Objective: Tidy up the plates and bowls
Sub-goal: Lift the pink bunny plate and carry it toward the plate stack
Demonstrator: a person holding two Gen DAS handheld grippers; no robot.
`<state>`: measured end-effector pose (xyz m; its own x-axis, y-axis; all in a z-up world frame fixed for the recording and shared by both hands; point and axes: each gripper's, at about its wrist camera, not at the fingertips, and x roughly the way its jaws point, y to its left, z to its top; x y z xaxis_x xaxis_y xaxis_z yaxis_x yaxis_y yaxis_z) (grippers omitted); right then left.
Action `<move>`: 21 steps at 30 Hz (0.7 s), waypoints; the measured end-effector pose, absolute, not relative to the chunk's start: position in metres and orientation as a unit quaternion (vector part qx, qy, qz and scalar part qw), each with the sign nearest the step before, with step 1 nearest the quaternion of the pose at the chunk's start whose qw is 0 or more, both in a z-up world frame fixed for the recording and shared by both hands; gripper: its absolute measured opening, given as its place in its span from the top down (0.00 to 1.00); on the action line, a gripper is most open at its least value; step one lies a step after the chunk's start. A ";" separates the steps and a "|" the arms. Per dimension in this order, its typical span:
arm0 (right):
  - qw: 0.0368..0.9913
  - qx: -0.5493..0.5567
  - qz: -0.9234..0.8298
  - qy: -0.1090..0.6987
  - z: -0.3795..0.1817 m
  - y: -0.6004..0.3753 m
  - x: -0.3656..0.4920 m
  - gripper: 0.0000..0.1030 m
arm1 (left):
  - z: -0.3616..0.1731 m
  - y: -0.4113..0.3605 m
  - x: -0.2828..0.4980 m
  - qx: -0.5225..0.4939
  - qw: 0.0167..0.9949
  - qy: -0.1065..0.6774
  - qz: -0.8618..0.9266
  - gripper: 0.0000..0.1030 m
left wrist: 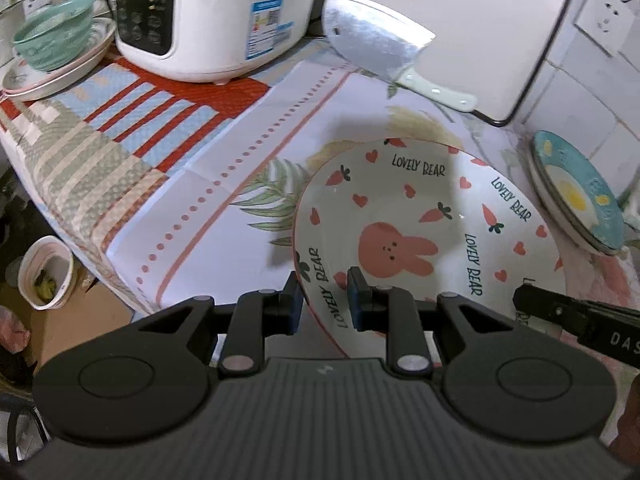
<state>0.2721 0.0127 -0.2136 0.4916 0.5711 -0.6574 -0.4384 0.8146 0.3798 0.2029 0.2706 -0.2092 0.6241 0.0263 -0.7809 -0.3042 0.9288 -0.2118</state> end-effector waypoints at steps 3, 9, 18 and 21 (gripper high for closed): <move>0.862 0.092 0.289 0.406 -0.206 0.001 0.268 0.80 | -0.203 0.262 0.199 -0.163 0.889 0.421 0.077 0.79; 0.872 0.095 0.283 0.389 -0.190 -0.026 0.247 0.80 | -0.182 0.242 0.187 -0.154 0.896 0.415 0.045 0.79; 0.882 0.122 0.271 0.366 -0.170 -0.069 0.220 0.79 | -0.157 0.210 0.171 -0.138 0.903 0.407 0.010 0.79; 0.885 0.128 0.270 0.359 -0.163 -0.081 0.212 0.79 | -0.148 0.202 0.167 -0.138 0.905 0.403 -0.006 0.79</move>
